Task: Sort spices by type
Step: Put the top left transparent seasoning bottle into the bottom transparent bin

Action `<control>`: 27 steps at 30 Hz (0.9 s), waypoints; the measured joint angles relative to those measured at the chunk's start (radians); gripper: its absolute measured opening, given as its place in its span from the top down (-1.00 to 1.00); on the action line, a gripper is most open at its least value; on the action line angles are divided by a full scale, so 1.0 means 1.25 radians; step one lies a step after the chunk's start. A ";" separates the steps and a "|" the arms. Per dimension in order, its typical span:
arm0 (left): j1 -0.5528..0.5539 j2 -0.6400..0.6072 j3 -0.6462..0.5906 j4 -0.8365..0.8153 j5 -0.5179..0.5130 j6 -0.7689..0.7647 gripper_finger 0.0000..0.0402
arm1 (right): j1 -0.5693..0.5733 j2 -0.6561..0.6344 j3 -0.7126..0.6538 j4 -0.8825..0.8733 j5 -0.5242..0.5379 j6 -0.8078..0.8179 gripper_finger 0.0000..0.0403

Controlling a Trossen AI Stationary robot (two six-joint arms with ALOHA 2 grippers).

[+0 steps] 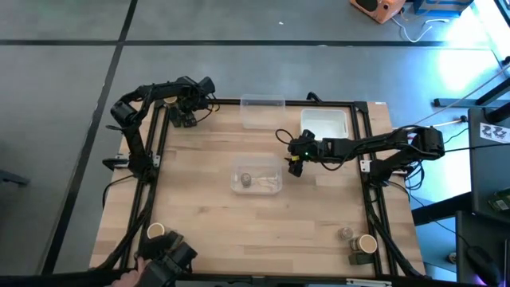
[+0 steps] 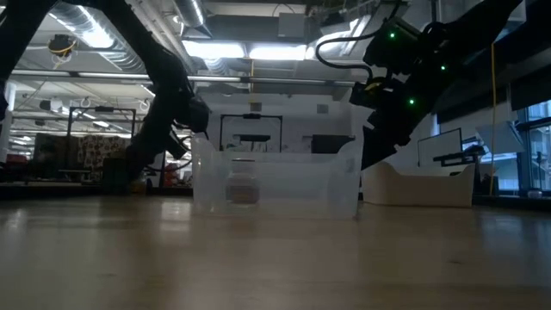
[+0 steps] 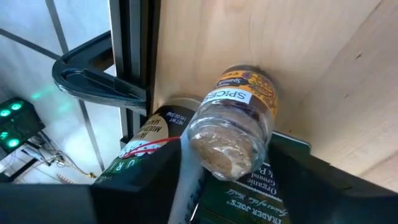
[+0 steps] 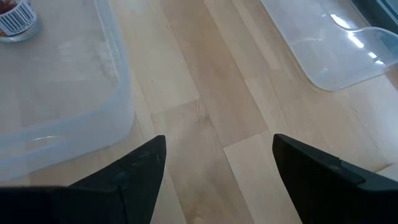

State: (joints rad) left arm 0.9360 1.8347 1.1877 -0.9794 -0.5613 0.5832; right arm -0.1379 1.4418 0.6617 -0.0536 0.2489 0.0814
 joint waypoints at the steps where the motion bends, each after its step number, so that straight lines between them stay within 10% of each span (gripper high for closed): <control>1: 0.000 0.000 0.000 0.001 0.000 0.000 -0.05 | 0.000 0.000 0.000 0.000 0.000 0.000 -0.46; 11: -0.004 -0.003 0.007 -0.007 -0.013 -0.010 0.49 | 0.000 0.000 0.000 0.000 0.000 0.000 -0.46; 27: -0.041 -0.008 0.045 -0.026 0.023 -0.021 0.75 | 0.000 0.000 0.000 -0.001 0.000 -0.001 -0.46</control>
State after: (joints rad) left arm 0.8844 1.8248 1.2434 -1.0119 -0.5327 0.5564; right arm -0.1376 1.4418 0.6617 -0.0544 0.2493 0.0803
